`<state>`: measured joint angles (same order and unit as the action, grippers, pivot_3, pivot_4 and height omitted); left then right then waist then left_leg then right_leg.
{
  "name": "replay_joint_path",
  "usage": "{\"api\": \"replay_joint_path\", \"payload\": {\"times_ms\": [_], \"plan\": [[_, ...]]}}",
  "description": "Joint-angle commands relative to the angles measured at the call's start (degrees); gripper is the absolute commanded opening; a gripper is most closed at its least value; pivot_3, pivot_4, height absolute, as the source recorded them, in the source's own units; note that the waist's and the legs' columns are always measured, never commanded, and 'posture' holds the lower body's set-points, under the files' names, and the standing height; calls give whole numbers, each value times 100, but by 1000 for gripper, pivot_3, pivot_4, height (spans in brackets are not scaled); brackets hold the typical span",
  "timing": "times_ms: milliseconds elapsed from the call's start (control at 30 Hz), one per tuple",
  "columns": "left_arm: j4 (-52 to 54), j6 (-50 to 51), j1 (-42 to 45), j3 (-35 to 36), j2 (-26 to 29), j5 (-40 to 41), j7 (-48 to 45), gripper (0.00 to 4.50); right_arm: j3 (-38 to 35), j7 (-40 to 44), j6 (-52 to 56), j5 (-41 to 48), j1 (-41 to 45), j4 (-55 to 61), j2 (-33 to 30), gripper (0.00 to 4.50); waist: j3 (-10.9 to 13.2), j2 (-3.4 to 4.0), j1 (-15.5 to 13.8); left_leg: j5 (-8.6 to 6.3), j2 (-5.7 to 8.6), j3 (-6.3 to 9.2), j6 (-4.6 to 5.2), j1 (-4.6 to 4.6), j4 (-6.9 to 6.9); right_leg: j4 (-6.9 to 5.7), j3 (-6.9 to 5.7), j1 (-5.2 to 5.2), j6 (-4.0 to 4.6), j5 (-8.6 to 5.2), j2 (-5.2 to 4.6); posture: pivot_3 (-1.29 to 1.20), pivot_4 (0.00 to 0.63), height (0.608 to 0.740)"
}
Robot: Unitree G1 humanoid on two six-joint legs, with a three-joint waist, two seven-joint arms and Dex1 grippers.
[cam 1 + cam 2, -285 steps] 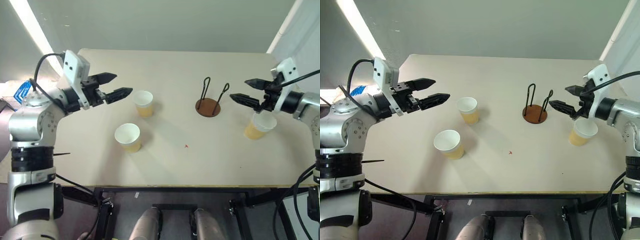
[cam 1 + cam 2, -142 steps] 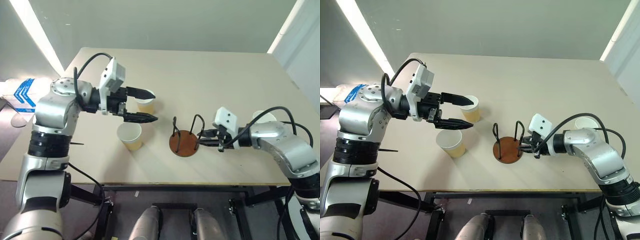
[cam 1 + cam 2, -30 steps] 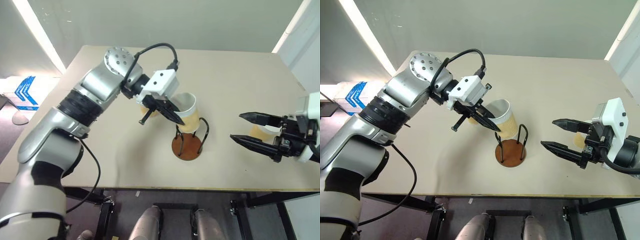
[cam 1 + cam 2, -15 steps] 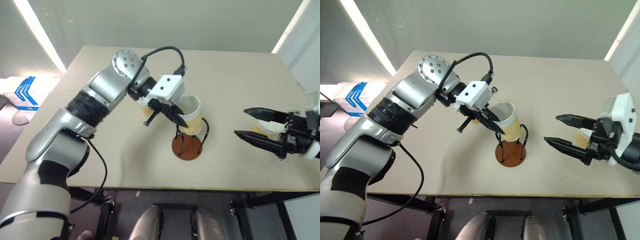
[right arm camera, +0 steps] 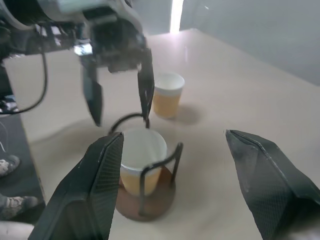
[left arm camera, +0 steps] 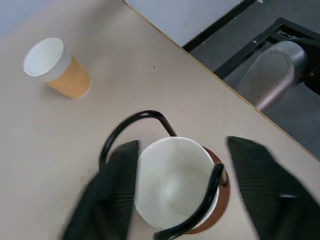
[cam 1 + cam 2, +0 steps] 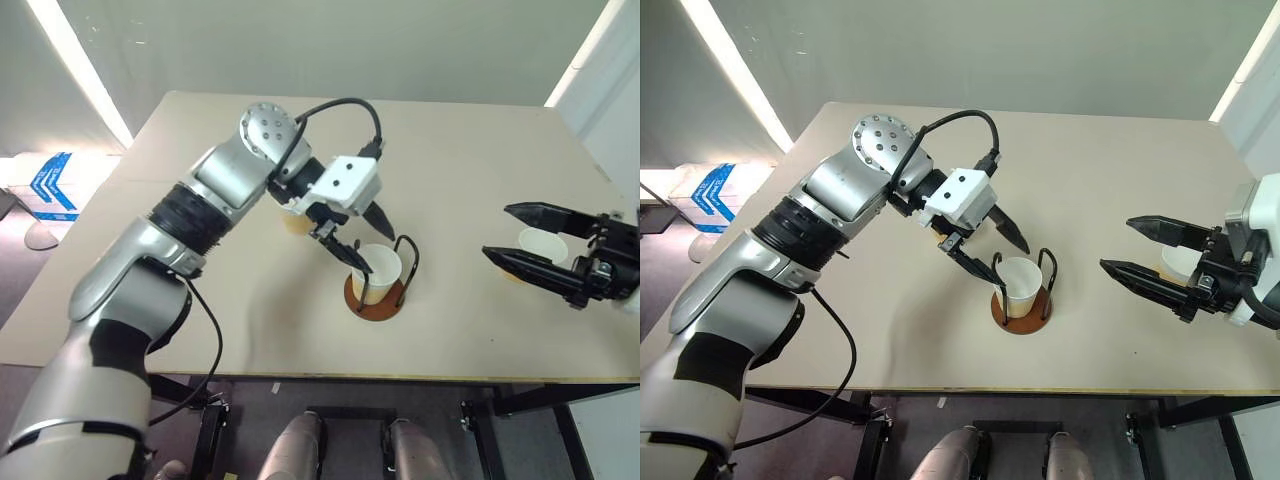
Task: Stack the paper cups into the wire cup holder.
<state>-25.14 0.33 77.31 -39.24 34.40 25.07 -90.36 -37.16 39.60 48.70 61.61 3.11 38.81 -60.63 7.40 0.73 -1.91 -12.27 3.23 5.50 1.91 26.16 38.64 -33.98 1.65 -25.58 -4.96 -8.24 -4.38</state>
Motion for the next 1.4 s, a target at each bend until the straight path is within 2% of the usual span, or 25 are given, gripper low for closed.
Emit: {"api": "replay_joint_path", "payload": {"times_ms": [33,100,200,300,433,633,900,1033,1267,1400], "plan": [[-53,104,38,597,-76,0,-214,4457,196,-329,138,-569,-35,-112,-284,3454,0,1,1,0,0,-1,0,0,0,0,0,0,0,0,0,0,150,740],[-151,315,8,993,-128,40,-147,4457,446,-628,493,-824,37,-438,-512,3454,-1,1,2,-1,0,-2,0,-2,1,-2,2,1,-1,1,0,0,150,740],[-424,479,-43,1448,-212,-128,131,4457,750,-451,561,-1217,108,-724,-919,3454,-2,6,1,0,0,-2,0,-3,2,-1,2,2,-10,7,-1,0,150,740],[-611,660,-290,1906,-134,-341,639,4457,1476,93,61,-2085,125,-1098,-1591,3454,-9,22,8,0,0,-7,0,-7,0,-3,4,2,-12,6,-1,0,150,740],[-130,1024,-828,2253,36,-486,899,4457,2201,659,-622,-2811,406,-1714,-1919,3454,-9,23,20,0,-2,-9,-1,-8,-1,-2,5,0,-16,3,1,0,150,740],[1043,1792,-1810,2683,343,-453,1368,4457,3819,1654,-1587,-4087,1809,-3098,-1739,3454,-8,23,38,-1,-2,-19,3,-3,9,-1,7,-4,-20,5,1,0,150,740],[1748,2358,-2190,2947,443,-479,1712,4457,4994,2583,-2514,-5496,2975,-4700,-1137,3454,-8,23,5,1,-2,-13,11,-14,26,-7,3,12,-4,19,0,0,150,740],[1941,2480,-2323,3005,517,-472,1759,4500,5094,2762,-2789,-5862,3245,-5182,-892,2588,-8,24,24,2,-4,-12,9,-20,26,-10,3,12,8,27,0,0,150,740],[2041,2571,-2367,3023,527,-478,1777,4500,4791,3057,-2759,-5865,3181,-4922,-869,213,-7,25,26,3,-5,-9,10,-23,20,-11,2,12,35,39,1,0,150,740],[1917,2612,-2293,3047,555,-420,1624,4500,4238,3473,-2359,-5297,3010,-4175,-1090,100,-7,25,21,3,-4,-9,10,-22,19,-11,2,12,64,29,1,0,150,740]]}}
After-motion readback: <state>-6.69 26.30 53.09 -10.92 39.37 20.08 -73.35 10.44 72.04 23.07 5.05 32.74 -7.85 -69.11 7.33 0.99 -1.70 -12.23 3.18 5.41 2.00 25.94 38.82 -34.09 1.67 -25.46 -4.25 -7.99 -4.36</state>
